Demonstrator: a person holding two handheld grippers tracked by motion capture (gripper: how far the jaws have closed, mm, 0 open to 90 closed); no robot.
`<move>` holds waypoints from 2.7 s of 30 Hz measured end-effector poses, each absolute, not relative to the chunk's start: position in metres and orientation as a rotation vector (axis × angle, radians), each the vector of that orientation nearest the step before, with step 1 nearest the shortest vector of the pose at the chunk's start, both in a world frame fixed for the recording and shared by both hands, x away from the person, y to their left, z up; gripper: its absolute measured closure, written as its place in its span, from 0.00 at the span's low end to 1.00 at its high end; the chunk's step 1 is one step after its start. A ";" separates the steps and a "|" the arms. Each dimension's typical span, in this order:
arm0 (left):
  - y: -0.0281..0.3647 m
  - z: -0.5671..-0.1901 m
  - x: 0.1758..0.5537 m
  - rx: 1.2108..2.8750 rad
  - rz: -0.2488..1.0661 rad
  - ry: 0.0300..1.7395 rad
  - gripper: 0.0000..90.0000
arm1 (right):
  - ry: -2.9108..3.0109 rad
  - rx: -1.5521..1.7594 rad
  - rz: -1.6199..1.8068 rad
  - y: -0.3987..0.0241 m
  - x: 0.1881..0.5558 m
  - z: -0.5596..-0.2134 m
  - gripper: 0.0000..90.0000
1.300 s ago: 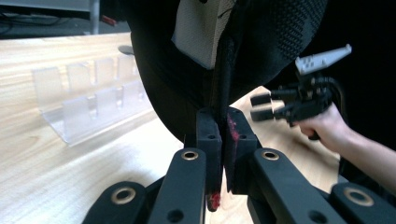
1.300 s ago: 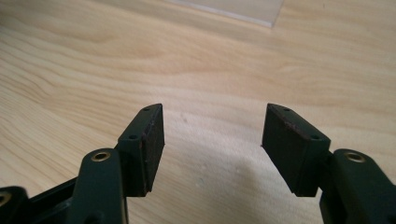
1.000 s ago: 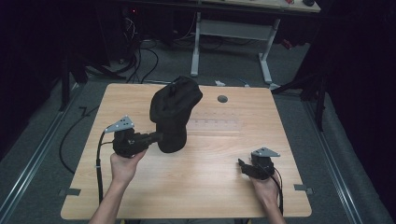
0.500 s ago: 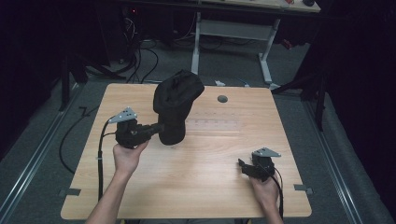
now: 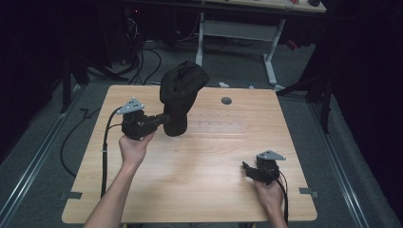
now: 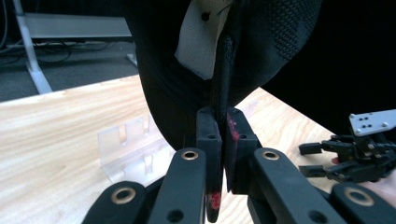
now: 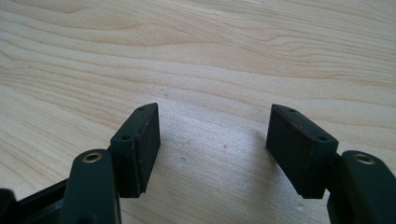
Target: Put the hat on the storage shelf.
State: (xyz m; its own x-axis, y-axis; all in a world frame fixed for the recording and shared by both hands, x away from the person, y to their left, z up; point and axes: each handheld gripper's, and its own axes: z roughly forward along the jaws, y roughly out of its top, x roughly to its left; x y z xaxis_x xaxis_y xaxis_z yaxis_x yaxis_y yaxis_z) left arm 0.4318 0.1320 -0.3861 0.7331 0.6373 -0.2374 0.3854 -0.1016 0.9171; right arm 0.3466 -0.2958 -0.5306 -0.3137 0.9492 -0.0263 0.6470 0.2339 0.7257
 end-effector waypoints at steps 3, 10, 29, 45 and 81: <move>0.132 -0.384 0.435 1.717 0.278 0.824 0.96 | 2.046 1.459 0.857 -0.296 0.347 -0.531 0.39; 0.135 -0.382 0.446 1.695 0.314 0.842 0.96 | 2.045 1.463 0.859 -0.296 0.346 -0.531 0.39; 0.122 -0.406 0.468 1.665 0.335 0.911 0.96 | 2.049 1.461 0.864 -0.296 0.347 -0.531 0.39; 0.129 -0.432 0.475 1.731 0.317 0.925 0.96 | 2.050 1.459 0.865 -0.296 0.346 -0.531 0.39; 0.155 -0.424 0.464 1.755 0.278 1.078 0.53 | 2.051 1.460 0.866 -0.296 0.346 -0.531 0.39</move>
